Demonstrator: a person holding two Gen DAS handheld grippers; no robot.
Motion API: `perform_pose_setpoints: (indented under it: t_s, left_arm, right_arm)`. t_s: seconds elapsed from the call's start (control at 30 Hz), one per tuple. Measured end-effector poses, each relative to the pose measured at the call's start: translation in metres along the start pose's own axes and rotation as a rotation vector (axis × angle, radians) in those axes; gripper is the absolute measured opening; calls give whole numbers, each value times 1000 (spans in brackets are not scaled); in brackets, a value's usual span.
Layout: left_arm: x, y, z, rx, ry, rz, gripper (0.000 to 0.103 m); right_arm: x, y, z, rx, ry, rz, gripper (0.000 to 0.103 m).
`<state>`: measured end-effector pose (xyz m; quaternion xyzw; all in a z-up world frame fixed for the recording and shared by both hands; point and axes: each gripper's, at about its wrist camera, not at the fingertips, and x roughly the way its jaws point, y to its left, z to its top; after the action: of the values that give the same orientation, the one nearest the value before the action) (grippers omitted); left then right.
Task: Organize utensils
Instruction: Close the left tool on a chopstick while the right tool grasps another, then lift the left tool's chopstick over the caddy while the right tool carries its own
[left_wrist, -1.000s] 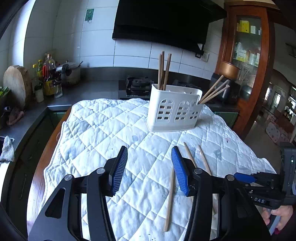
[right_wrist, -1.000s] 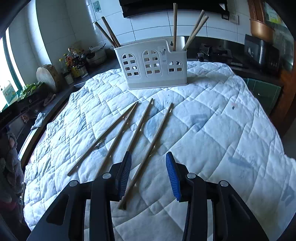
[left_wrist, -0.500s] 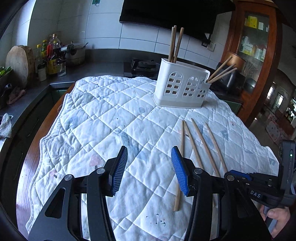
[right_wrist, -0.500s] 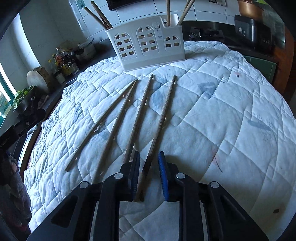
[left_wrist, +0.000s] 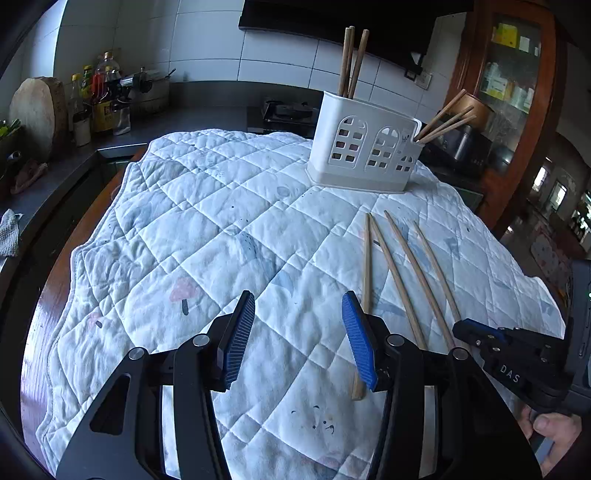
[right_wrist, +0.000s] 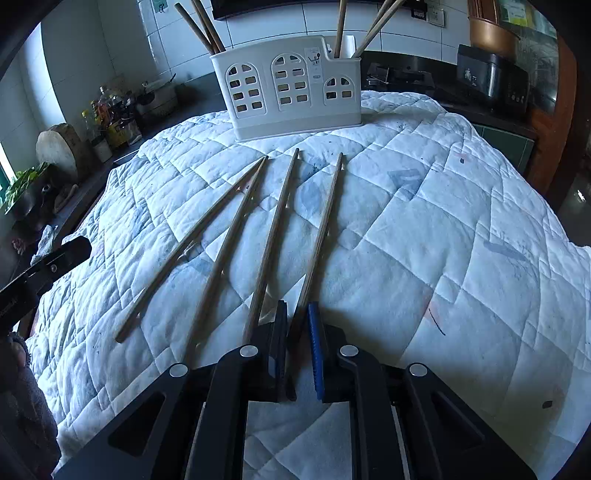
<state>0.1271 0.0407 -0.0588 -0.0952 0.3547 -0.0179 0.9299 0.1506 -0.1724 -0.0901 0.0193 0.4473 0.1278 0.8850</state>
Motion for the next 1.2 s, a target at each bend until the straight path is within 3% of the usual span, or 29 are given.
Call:
perform_pose_setpoints:
  t_s: [0.17, 0.43, 0.67, 0.73, 1.2]
  left_arm:
    - [3, -7, -5, 18, 20, -21, 50]
    - [14, -30, -11, 74, 81, -115, 48]
    - [27, -44, -13, 92, 117, -137, 46]
    - [32, -45, -12, 86, 133, -152, 29]
    - [56, -48, -14, 80, 187, -114, 20]
  right_arm:
    - [3, 6, 0, -33, 4, -35, 12]
    - [-6, -9, 1, 27, -21, 33, 9]
    - [-33, -17, 7, 19, -99, 55, 7]
    - [-41, -19, 10, 12, -125, 57, 7]
    - [-87, -32, 39, -37, -262, 70, 7]
